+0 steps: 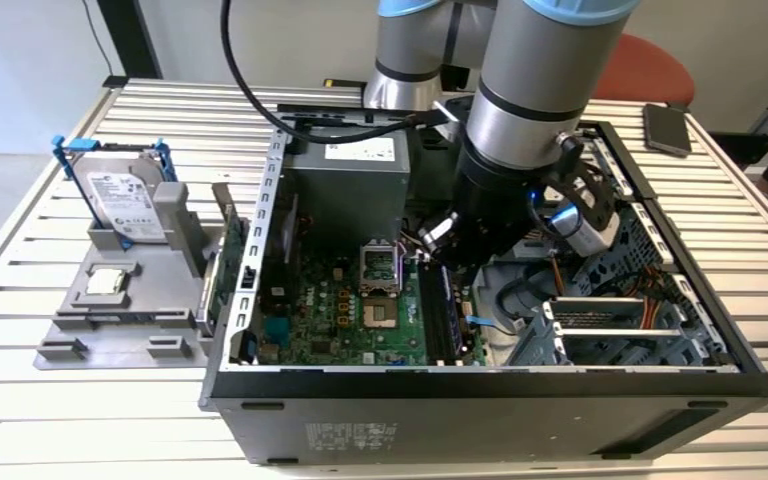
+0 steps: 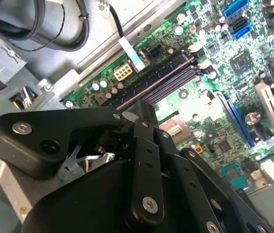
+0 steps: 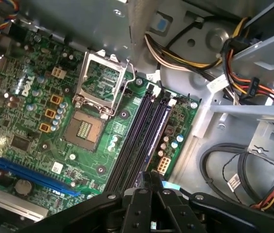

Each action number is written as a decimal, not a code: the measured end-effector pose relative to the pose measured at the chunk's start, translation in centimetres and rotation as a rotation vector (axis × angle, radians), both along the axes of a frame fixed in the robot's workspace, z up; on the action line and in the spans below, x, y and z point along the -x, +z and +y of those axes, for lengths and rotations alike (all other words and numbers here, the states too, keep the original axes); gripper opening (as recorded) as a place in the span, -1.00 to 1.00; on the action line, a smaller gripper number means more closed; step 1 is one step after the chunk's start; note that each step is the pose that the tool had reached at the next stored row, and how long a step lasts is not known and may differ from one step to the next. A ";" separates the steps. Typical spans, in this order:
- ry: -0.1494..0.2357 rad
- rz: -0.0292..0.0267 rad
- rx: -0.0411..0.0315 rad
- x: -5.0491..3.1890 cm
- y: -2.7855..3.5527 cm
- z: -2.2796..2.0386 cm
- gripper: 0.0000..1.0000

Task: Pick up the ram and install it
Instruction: 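Press down the ram until it locks into place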

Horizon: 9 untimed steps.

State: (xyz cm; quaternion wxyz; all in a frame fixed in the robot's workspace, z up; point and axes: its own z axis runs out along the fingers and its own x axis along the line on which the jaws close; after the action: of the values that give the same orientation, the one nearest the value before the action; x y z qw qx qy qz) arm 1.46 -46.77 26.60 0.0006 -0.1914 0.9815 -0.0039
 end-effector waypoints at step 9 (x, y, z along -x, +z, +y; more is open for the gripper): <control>0.065 0.0000 0.0001 0.00 0.16 0.00 -1.00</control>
State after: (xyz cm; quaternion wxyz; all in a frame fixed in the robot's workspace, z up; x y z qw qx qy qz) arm 1.46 -46.77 26.77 0.0007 -0.2230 0.9748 -0.0039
